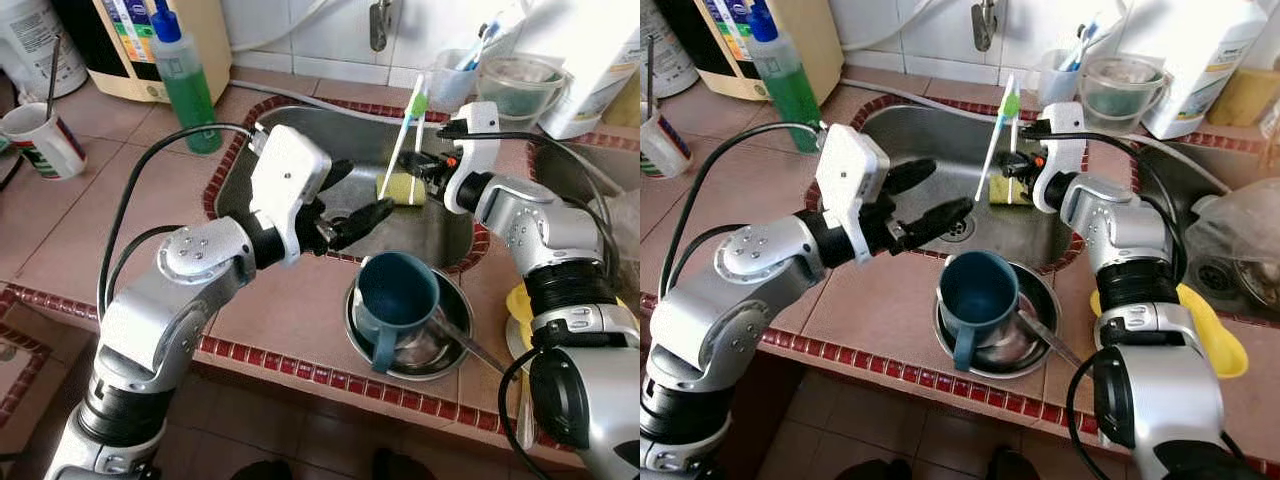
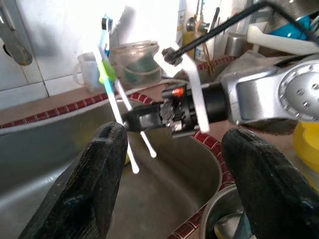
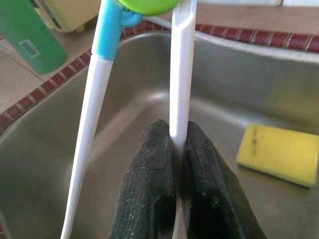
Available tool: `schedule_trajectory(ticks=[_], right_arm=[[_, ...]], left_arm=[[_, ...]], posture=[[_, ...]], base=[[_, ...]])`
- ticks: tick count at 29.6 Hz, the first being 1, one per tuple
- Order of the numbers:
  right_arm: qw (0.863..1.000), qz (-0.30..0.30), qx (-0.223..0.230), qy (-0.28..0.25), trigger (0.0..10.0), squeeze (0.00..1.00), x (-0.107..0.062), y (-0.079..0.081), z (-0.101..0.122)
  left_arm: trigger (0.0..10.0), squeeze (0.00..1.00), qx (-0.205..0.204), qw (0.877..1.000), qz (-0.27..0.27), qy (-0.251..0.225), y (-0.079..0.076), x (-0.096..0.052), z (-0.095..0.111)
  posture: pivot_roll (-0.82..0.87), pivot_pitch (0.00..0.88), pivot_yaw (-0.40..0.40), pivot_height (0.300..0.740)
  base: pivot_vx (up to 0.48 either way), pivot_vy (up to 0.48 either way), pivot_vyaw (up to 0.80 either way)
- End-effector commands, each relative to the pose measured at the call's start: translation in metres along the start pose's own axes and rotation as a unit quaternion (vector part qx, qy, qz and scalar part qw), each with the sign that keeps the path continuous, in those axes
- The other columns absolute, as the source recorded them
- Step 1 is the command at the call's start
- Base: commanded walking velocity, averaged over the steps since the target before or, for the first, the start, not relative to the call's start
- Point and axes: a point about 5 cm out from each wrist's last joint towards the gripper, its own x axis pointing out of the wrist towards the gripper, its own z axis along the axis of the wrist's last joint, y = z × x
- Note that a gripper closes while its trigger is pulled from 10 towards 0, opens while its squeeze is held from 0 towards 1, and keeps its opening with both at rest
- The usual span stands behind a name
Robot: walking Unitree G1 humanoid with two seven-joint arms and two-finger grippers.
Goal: Kitchen organization
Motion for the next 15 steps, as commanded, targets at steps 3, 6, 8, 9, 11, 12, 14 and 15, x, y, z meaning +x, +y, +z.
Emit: schedule_trajectory(ticks=[3,6,8,9,11,12,14,15], right_arm=[[1.000,0.009,0.002,0.002,10.0,0.00,0.0013,-0.0006,0.0011],[1.000,0.016,0.007,0.008,10.0,0.00,0.0030,-0.0002,-0.0028],[1.000,0.019,0.008,0.010,10.0,0.00,0.0038,0.0004,-0.0034],[1.000,0.021,0.015,0.010,10.0,0.58,0.0045,0.0013,-0.0032],[0.999,0.027,0.025,0.009,10.0,1.00,0.0053,0.0024,-0.0030],[0.999,0.037,0.027,0.007,10.0,1.00,0.0057,0.0037,-0.0024],[0.999,0.038,0.025,0.006,10.0,1.00,0.0057,0.0036,-0.0023],[0.999,0.040,0.026,0.007,10.0,1.00,0.0059,0.0039,-0.0023]], left_arm=[[10.0,0.00,0.005,1.000,-0.012,-0.006,-0.0057,0.0003,0.0047],[10.0,0.00,0.006,1.000,-0.015,-0.006,-0.0066,0.0004,0.0044],[10.0,0.00,0.006,1.000,-0.016,-0.007,-0.0074,0.0003,0.0044],[10.0,0.00,0.007,1.000,-0.017,-0.007,-0.0077,0.0002,0.0042],[10.0,0.00,0.007,1.000,-0.018,-0.006,-0.0082,-0.0001,0.0034],[10.0,0.00,0.010,1.000,-0.016,-0.004,-0.0079,-0.0005,0.0021],[10.0,0.00,0.013,1.000,-0.014,-0.002,-0.0077,-0.0007,0.0014],[10.0,0.00,0.012,1.000,-0.014,-0.002,-0.0077,-0.0008,0.0015]], posture=[[-0.06,0.212,0.039,0.740],[-0.06,0.209,0.037,0.740],[-0.06,0.206,0.035,0.740],[-0.06,0.205,0.035,0.740],[-0.06,0.203,0.034,0.740],[-0.06,0.203,0.034,0.740],[-0.06,0.200,0.033,0.740],[-0.06,0.201,0.033,0.740]], base=[[0.000,0.000,0.00],[0.000,0.000,0.00],[0.000,0.000,0.00],[0.000,0.000,0.00],[0.000,0.000,0.00],[0.000,0.000,0.00],[0.000,0.000,0.00],[0.000,0.000,0.00]])
